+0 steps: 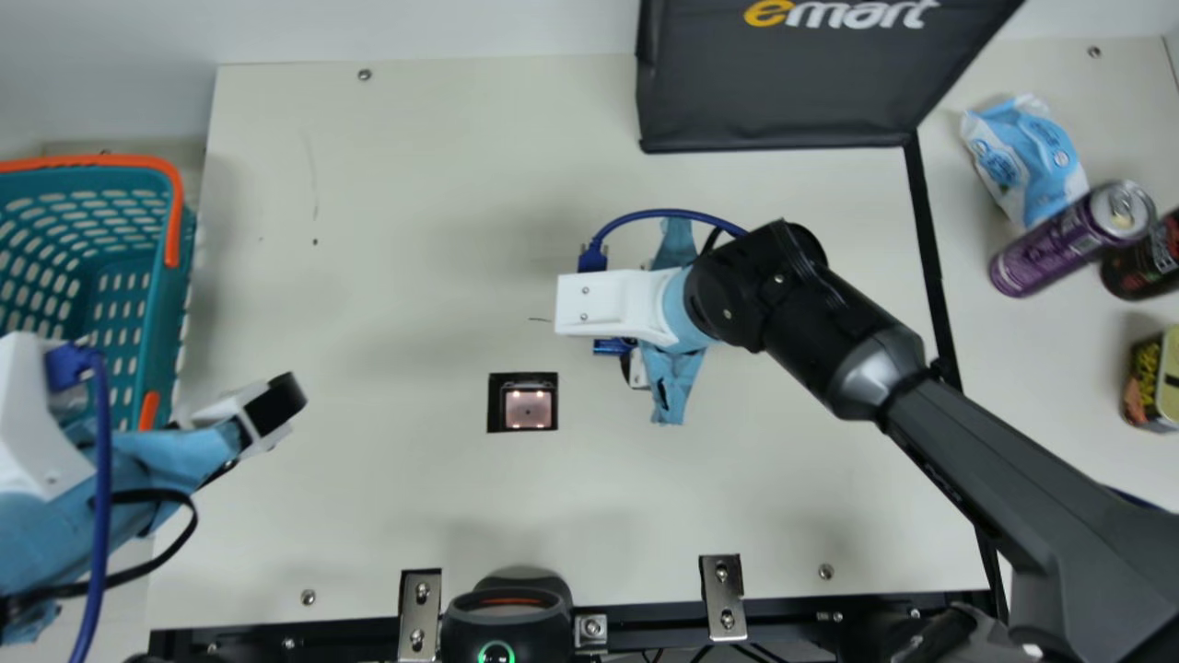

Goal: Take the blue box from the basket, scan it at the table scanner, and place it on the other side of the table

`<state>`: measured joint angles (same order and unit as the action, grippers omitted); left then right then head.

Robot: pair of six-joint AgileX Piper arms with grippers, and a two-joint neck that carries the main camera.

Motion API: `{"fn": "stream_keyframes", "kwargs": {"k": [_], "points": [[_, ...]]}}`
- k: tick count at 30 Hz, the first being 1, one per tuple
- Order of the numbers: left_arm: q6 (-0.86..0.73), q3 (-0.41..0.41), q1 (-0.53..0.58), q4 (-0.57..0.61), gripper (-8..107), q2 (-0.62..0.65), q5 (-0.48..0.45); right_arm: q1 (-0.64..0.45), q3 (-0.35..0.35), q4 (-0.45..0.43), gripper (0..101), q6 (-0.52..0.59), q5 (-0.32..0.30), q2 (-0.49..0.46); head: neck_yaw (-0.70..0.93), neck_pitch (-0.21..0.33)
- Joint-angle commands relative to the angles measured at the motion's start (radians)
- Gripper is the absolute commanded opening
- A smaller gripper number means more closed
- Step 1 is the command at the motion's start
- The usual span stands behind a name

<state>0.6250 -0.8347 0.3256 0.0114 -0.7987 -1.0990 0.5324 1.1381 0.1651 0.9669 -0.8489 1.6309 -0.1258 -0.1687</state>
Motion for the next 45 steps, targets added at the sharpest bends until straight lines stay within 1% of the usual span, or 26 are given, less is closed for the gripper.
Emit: {"fn": "stream_keyframes", "kwargs": {"k": [1, 8, 19, 26, 34, 45], "points": [[0.000, 0.000, 0.000, 0.000, 90, 0.000, 0.000, -0.009, -0.004, -0.004, 0, -0.012, 0.002, -0.004, -0.088, 0.030], [0.000, 0.000, 0.000, 0.000, 90, 0.000, 0.000, -0.090, -0.045, -0.013, 0, -0.076, 0.013, -0.037, -0.251, 0.030], [0.000, 0.000, 0.000, 0.000, 90, 0.000, 0.000, -0.290, -0.143, -0.030, 0, -0.196, 0.019, -0.123, -0.251, 0.030], [0.000, 0.000, 0.000, 0.000, 90, 0.000, 0.000, -0.437, -0.206, -0.038, 0, -0.240, 0.010, -0.185, -0.251, 0.030], [0.000, 0.000, 0.000, 0.000, 90, 0.000, 0.000, -0.622, -0.269, -0.023, 0, -0.232, -0.007, -0.247, -0.251, 0.030], [0.000, 0.000, 0.000, 0.000, 90, 0.000, 0.000, -0.878, -0.324, 0.014, 0, -0.146, -0.029, -0.293, -0.251, 0.030]]}}
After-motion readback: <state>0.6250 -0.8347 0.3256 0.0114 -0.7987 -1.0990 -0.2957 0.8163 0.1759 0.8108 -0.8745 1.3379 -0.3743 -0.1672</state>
